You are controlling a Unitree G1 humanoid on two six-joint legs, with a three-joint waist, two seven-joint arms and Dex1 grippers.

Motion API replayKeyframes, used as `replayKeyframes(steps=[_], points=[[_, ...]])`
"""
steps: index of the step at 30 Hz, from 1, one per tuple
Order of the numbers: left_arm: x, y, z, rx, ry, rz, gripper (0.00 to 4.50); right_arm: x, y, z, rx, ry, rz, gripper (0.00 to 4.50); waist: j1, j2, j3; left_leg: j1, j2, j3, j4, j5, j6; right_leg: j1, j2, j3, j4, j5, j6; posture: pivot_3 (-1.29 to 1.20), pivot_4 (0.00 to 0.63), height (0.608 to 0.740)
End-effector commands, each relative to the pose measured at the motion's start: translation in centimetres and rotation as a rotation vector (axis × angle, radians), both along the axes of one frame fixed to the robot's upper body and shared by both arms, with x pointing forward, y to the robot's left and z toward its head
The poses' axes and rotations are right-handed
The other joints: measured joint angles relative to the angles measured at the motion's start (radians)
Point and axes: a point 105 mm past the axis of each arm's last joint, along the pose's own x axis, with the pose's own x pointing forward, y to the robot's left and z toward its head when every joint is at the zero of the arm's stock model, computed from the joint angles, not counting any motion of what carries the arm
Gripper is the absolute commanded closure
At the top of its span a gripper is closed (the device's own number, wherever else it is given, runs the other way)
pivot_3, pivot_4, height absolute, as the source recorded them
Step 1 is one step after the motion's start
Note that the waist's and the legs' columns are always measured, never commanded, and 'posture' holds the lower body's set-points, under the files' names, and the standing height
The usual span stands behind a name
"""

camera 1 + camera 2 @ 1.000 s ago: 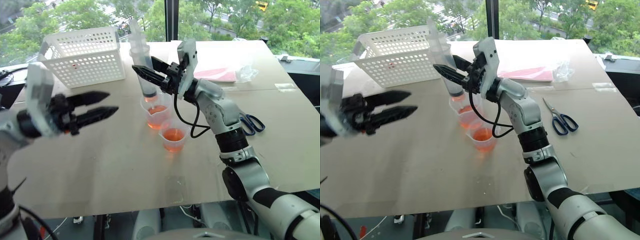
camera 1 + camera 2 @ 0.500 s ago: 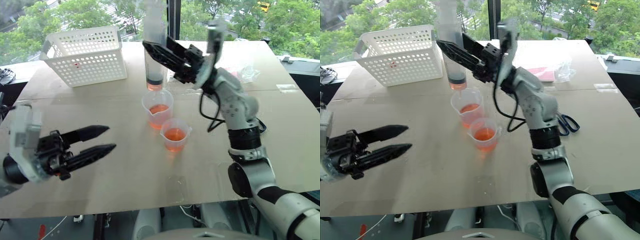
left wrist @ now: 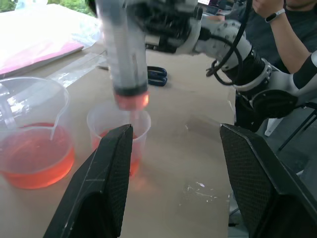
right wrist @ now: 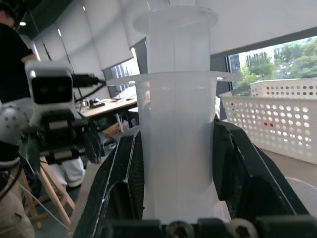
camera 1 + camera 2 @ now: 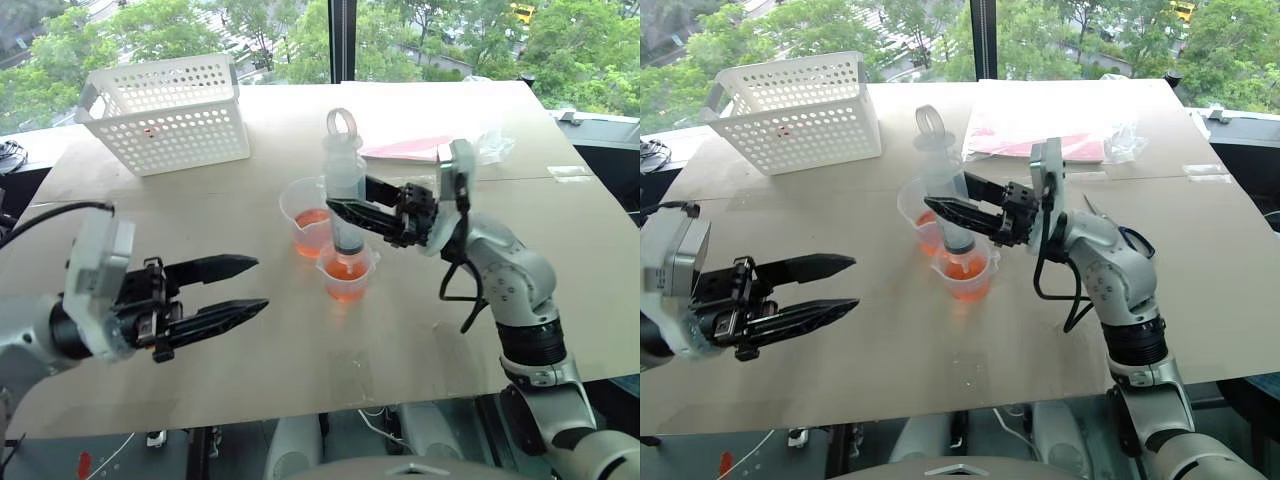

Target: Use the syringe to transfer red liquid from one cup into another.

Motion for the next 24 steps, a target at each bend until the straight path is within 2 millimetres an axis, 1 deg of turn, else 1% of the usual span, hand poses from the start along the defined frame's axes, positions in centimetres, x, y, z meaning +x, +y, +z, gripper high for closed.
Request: replayKeyframes(steps=[1,5,8,9,11,15,17,20,21,22,24], points=[[0.5,-0.1,1.0,0.006,-0.027,-0.014,1.70,0.0,0.0,1.0,0.028,-0.087,-0.024,3.05,0.001,0.000,0.000,0.000,0.000,0.000,0.000,0.000,0.000,0.000,0.000,0.000,0.000,0.000,0.000,0.00,0.150,0.740],[1.4,-0.1,2.1,0.006,-0.045,-0.013,1.70,0.0,0.2,-0.4,0.015,-0.084,-0.013,3.05,0.006,0.000,0.000,-0.001,0.000,0.000,0.000,0.000,0.000,0.000,0.000,-0.001,-0.002,0.001,0.001,0.00,0.150,0.740],[1.4,-0.4,2.3,0.010,-0.039,-0.043,1.70,0.0,0.4,-2.4,-0.017,-0.082,0.000,3.05,0.004,0.000,0.000,-0.001,0.000,0.000,-0.001,0.000,0.000,0.000,0.000,-0.001,-0.003,0.002,0.003,0.00,0.150,0.740],[1.3,-0.4,2.4,0.010,-0.034,-0.051,1.70,0.0,0.5,-2.8,-0.022,-0.080,-0.001,3.05,0.003,0.000,0.000,-0.001,0.000,0.000,-0.001,0.000,0.000,0.000,0.000,0.000,-0.004,0.002,0.003,0.00,0.150,0.740],[1.2,-0.3,2.4,0.017,-0.028,-0.053,1.70,0.2,0.6,-2.9,-0.018,-0.079,-0.008,3.05,0.000,0.000,0.000,-0.001,0.000,0.001,-0.001,0.000,0.000,0.000,0.000,0.000,-0.004,0.002,0.003,0.00,0.150,0.740],[1.5,0.1,2.5,0.039,-0.032,-0.035,1.70,0.3,0.6,-2.3,0.003,-0.086,-0.020,3.05,0.001,0.000,0.000,-0.001,0.000,0.000,-0.001,0.000,0.000,0.000,0.000,0.000,-0.003,0.002,0.003,0.00,0.150,0.740],[2.6,-0.2,3.0,0.038,-0.055,-0.006,1.70,0.2,0.7,-2.2,-0.001,-0.099,-0.017,3.05,0.003,0.000,0.000,-0.001,0.001,0.000,-0.001,0.000,0.000,0.000,0.000,-0.001,-0.003,0.002,0.003,0.00,0.150,0.740],[4.8,-1.0,3.2,0.117,-0.104,0.036,1.70,-0.3,0.9,-1.9,-0.011,-0.126,0.004,3.06,0.017,-0.001,0.000,-0.001,0.000,-0.001,0.000,0.000,0.000,0.001,0.000,-0.002,-0.003,0.002,0.003,0.00,0.150,0.740],[5.9,-1.4,3.7,0.115,-0.134,0.050,1.70,-0.5,1.0,-1.7,-0.010,-0.130,0.011,3.06,0.027,0.001,0.001,-0.001,0.000,-0.001,0.000,0.000,0.000,0.001,0.000,-0.001,-0.003,0.002,0.003,0.00,0.150,0.740],[7.0,-1.8,4.3,0.106,-0.159,0.059,1.70,-0.6,1.1,-1.6,-0.011,-0.136,0.017,3.06,0.027,0.000,0.001,-0.001,-0.002,-0.002,0.000,0.000,0.000,0.002,0.000,-0.002,-0.003,0.002,0.004,0.00,0.150,0.740],[8.3,-2.4,5.1,0.104,-0.195,0.058,1.70,-0.7,1.2,-1.4,-0.013,-0.142,0.024,3.06,0.031,0.000,0.000,-0.001,-0.001,-0.001,0.000,0.000,0.000,0.003,0.000,-0.001,-0.003,0.002,0.004,0.00,0.150,0.740]])
